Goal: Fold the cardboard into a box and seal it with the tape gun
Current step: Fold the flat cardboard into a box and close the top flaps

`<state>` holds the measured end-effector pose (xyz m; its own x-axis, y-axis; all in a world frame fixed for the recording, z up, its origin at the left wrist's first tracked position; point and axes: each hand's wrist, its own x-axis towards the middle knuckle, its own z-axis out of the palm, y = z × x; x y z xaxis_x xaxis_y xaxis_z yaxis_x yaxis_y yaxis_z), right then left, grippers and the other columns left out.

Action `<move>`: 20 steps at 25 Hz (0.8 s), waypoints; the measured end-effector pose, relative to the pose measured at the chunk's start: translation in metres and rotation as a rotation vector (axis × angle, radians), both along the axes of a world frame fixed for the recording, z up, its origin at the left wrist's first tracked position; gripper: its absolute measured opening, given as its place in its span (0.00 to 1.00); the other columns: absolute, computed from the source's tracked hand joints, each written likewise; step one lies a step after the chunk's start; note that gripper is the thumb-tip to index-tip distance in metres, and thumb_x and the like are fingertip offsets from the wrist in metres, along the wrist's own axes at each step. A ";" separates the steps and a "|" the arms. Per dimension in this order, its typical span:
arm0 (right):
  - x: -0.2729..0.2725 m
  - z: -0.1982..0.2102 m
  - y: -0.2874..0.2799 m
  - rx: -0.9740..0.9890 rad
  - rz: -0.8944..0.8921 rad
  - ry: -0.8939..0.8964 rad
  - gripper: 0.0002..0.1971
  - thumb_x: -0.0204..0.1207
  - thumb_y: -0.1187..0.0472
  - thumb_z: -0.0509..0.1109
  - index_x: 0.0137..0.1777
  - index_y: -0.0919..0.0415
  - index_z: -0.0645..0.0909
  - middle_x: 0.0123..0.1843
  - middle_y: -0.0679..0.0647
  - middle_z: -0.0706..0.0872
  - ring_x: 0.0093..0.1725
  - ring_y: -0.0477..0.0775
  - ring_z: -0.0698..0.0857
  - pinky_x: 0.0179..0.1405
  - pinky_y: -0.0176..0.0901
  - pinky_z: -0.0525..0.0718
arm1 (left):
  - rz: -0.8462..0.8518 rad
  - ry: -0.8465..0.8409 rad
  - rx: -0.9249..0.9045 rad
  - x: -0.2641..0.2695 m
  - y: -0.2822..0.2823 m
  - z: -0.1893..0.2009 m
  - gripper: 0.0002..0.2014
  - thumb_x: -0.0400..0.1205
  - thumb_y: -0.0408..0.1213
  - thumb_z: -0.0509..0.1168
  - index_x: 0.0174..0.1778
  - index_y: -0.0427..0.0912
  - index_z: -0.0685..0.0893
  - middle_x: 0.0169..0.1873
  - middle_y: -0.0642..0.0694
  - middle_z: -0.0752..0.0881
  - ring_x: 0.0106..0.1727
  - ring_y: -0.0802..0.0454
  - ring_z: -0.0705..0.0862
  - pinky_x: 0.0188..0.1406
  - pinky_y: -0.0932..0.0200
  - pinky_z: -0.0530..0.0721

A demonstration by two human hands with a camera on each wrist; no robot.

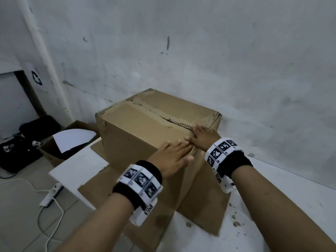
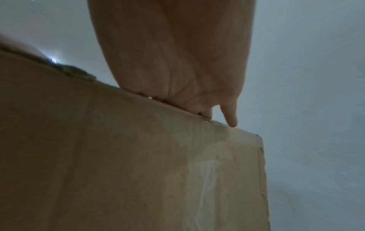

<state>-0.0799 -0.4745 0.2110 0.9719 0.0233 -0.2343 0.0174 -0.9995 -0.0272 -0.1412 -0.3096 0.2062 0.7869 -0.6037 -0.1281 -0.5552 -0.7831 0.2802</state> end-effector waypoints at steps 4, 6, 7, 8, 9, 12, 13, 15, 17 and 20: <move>-0.006 0.003 0.000 0.014 0.018 0.049 0.42 0.78 0.31 0.46 0.85 0.55 0.40 0.87 0.57 0.42 0.86 0.57 0.44 0.82 0.63 0.39 | 0.239 0.067 0.108 0.059 0.081 0.007 0.26 0.86 0.52 0.40 0.81 0.54 0.45 0.82 0.51 0.43 0.83 0.52 0.42 0.80 0.42 0.38; -0.010 0.006 0.002 -0.001 0.040 0.055 0.46 0.75 0.28 0.47 0.85 0.55 0.39 0.86 0.59 0.42 0.85 0.57 0.44 0.82 0.59 0.40 | 0.370 0.047 0.259 0.084 0.127 0.009 0.28 0.86 0.52 0.40 0.81 0.51 0.41 0.82 0.49 0.41 0.83 0.49 0.41 0.81 0.40 0.41; -0.011 0.007 0.002 -0.041 0.047 0.083 0.47 0.75 0.27 0.47 0.85 0.55 0.39 0.86 0.59 0.42 0.85 0.58 0.45 0.82 0.57 0.42 | 0.400 0.061 0.320 0.091 0.139 0.014 0.28 0.86 0.52 0.38 0.81 0.48 0.40 0.82 0.46 0.40 0.83 0.48 0.41 0.82 0.42 0.44; -0.007 0.012 0.004 -0.066 0.063 0.115 0.47 0.74 0.27 0.48 0.85 0.56 0.41 0.86 0.60 0.44 0.85 0.58 0.46 0.82 0.57 0.44 | 0.406 0.090 0.359 0.100 0.146 0.022 0.27 0.87 0.49 0.37 0.80 0.45 0.41 0.82 0.43 0.41 0.83 0.47 0.43 0.81 0.49 0.48; -0.002 0.019 0.005 -0.082 0.074 0.150 0.47 0.74 0.27 0.50 0.85 0.56 0.43 0.86 0.60 0.47 0.85 0.59 0.49 0.82 0.56 0.47 | 0.416 0.150 0.364 0.107 0.143 0.034 0.25 0.88 0.44 0.38 0.80 0.40 0.43 0.82 0.39 0.43 0.83 0.46 0.49 0.76 0.60 0.56; 0.021 0.041 0.007 -0.060 0.024 0.296 0.46 0.70 0.31 0.64 0.82 0.56 0.56 0.82 0.59 0.64 0.79 0.60 0.67 0.79 0.54 0.64 | 0.476 0.338 0.189 0.144 0.130 0.089 0.22 0.87 0.34 0.50 0.76 0.30 0.62 0.78 0.34 0.65 0.74 0.45 0.69 0.45 0.67 0.74; 0.026 0.047 0.010 -0.072 0.009 0.294 0.47 0.67 0.30 0.68 0.81 0.54 0.59 0.80 0.57 0.68 0.76 0.60 0.71 0.77 0.55 0.68 | 0.431 0.278 0.166 0.158 0.128 0.105 0.22 0.86 0.36 0.53 0.76 0.33 0.66 0.76 0.37 0.68 0.75 0.44 0.70 0.54 0.65 0.75; 0.041 0.031 0.006 -0.179 -0.026 0.228 0.53 0.55 0.20 0.66 0.78 0.49 0.65 0.75 0.56 0.76 0.69 0.64 0.77 0.69 0.63 0.74 | 0.346 0.076 0.109 0.185 0.131 0.119 0.22 0.85 0.38 0.56 0.76 0.39 0.68 0.76 0.39 0.69 0.77 0.43 0.68 0.71 0.55 0.66; 0.057 0.010 -0.005 -0.275 -0.029 0.188 0.61 0.38 0.09 0.55 0.71 0.43 0.72 0.67 0.53 0.83 0.60 0.63 0.83 0.59 0.65 0.79 | 0.262 0.031 0.095 0.212 0.132 0.115 0.23 0.83 0.36 0.59 0.76 0.41 0.68 0.77 0.39 0.68 0.77 0.43 0.67 0.71 0.54 0.64; 0.031 0.038 0.023 -0.167 -0.077 0.215 0.49 0.56 0.22 0.67 0.78 0.43 0.63 0.77 0.50 0.72 0.73 0.60 0.74 0.71 0.58 0.73 | 0.180 0.151 0.165 0.246 0.146 0.080 0.22 0.80 0.36 0.65 0.71 0.47 0.75 0.75 0.42 0.72 0.74 0.46 0.71 0.61 0.62 0.68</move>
